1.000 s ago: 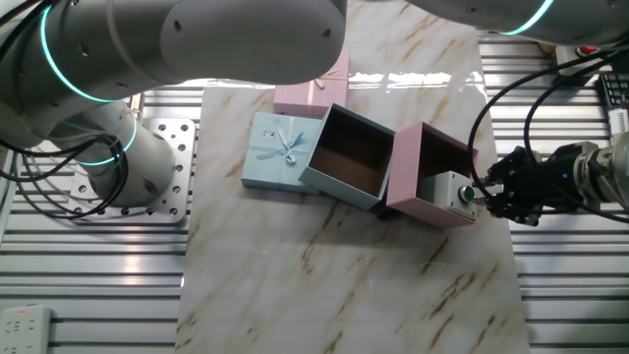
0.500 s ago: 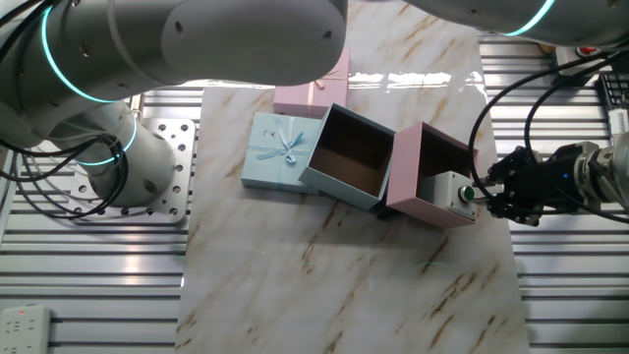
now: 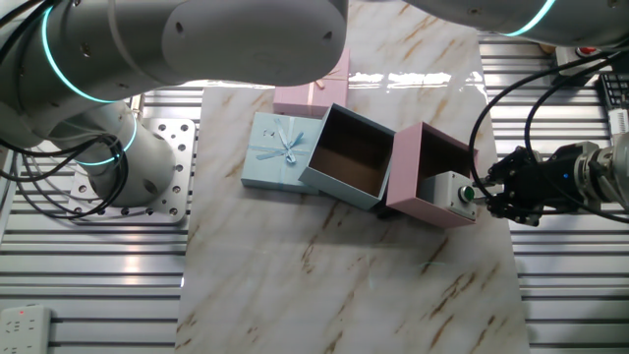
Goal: Move an object from one box to another
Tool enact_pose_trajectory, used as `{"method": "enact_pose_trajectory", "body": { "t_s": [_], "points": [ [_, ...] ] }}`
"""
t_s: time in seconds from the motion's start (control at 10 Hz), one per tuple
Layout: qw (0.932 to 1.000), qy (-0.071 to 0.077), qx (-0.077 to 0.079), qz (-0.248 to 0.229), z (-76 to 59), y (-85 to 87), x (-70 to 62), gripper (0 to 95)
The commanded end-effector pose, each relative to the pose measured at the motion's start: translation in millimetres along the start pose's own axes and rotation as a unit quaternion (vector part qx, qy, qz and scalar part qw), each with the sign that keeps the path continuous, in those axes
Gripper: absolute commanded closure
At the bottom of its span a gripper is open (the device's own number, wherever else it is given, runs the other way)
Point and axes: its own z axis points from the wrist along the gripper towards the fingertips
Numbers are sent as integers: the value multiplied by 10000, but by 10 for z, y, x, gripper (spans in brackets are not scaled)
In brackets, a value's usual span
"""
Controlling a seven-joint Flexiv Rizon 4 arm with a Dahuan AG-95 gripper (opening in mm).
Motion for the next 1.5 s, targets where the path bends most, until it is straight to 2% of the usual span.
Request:
{"method": "enact_pose_trajectory", "body": {
  "t_s": [0.1, 0.9, 1.0, 1.5],
  "points": [
    [10000, 5, -2, 1, -1, 3, -1, 760],
    [10000, 5, -2, 1, -1, 3, -1, 760],
    [9996, 152, 210, 138, -1, 20, 15, 570],
    [9996, 141, 199, 137, -1, 21, 13, 570]
  ]
}}
